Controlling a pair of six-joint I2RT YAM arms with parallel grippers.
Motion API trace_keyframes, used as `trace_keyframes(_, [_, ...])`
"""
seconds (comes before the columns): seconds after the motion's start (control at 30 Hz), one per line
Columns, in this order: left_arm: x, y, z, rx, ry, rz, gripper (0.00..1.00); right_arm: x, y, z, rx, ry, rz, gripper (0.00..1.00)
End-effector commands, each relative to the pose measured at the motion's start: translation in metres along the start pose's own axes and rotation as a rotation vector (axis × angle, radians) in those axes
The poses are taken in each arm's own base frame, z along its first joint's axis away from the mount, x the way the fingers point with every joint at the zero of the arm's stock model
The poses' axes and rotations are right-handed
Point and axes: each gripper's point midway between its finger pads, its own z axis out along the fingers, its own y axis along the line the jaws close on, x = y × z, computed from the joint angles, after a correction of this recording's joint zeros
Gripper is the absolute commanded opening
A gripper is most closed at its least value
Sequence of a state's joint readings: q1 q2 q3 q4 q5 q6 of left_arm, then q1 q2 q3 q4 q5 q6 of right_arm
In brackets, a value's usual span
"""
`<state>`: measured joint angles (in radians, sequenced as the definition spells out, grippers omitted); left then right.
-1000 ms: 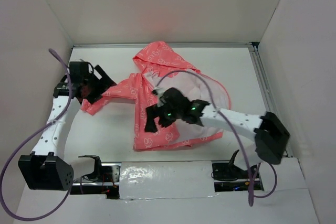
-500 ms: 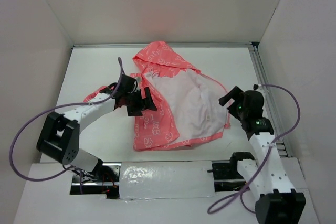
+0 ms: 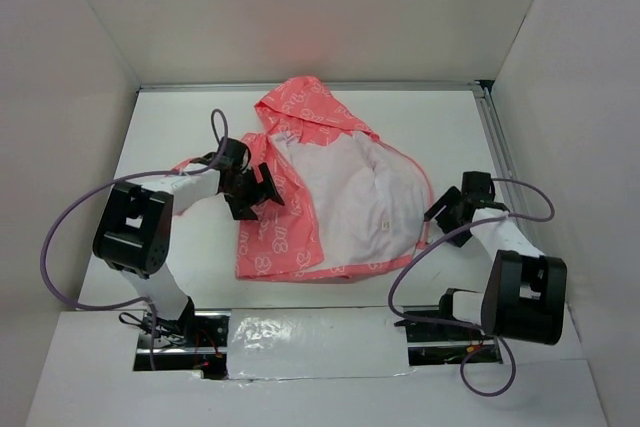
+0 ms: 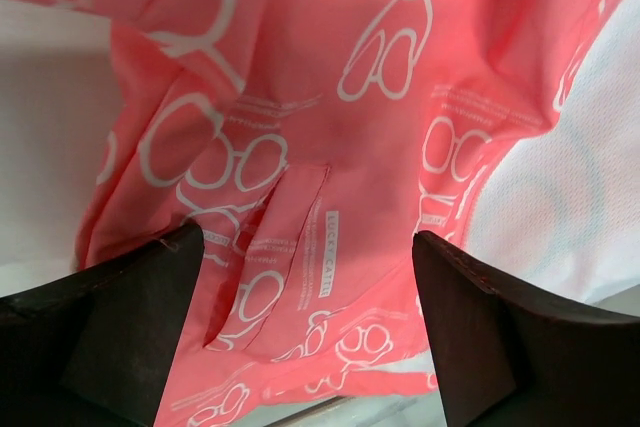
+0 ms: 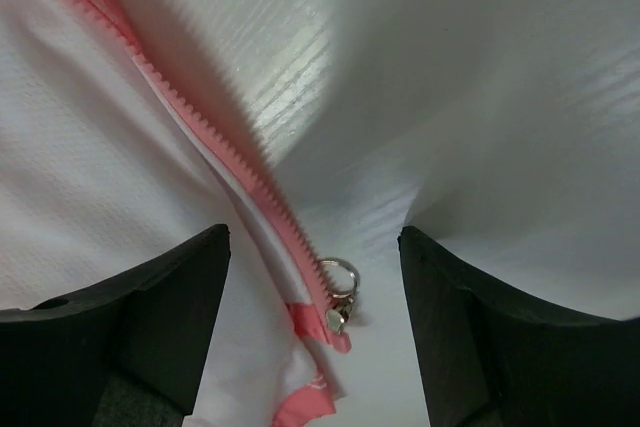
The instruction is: Zip up the jacket
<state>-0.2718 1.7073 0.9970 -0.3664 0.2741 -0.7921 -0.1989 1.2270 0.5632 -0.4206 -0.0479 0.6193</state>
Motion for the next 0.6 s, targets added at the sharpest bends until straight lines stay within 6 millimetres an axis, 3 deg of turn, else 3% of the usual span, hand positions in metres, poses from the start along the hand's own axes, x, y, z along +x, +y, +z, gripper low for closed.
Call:
trace_keyframes(0.0, [-0.014, 0.021, -0.002, -0.074, -0.047, 0.005, 0.99, -0.016, 0.024, 0.004, -0.035, -0.052, -0.063, 0.76])
trace_keyframes(0.17, [-0.024, -0.004, -0.023, 0.016, -0.098, 0.077, 0.99, -0.007, 0.032, 0.015, 0.003, -0.016, -0.119, 0.72])
trace_keyframes(0.3, [-0.019, -0.021, -0.043, 0.080, -0.127, 0.109, 0.99, 0.003, 0.049, 0.020, 0.032, 0.004, -0.196, 0.65])
trace_keyframes(0.4, [-0.014, -0.029, -0.061, 0.103, -0.166, 0.132, 0.99, 0.007, 0.055, 0.023, 0.053, 0.005, -0.216, 0.46])
trace_keyframes(0.47, [-0.007, -0.031, -0.074, 0.119, -0.186, 0.143, 0.99, 0.007, 0.062, 0.022, 0.046, 0.002, -0.231, 0.22])
trace_keyframes(0.5, [-0.006, -0.034, -0.084, 0.139, -0.212, 0.156, 0.99, 0.004, 0.064, 0.021, 0.044, -0.005, -0.233, 0.04])
trace_keyframes(0.57, [0.001, -0.028, -0.088, 0.140, -0.216, 0.150, 0.99, -0.005, 0.061, 0.015, 0.072, -0.043, -0.236, 0.00])
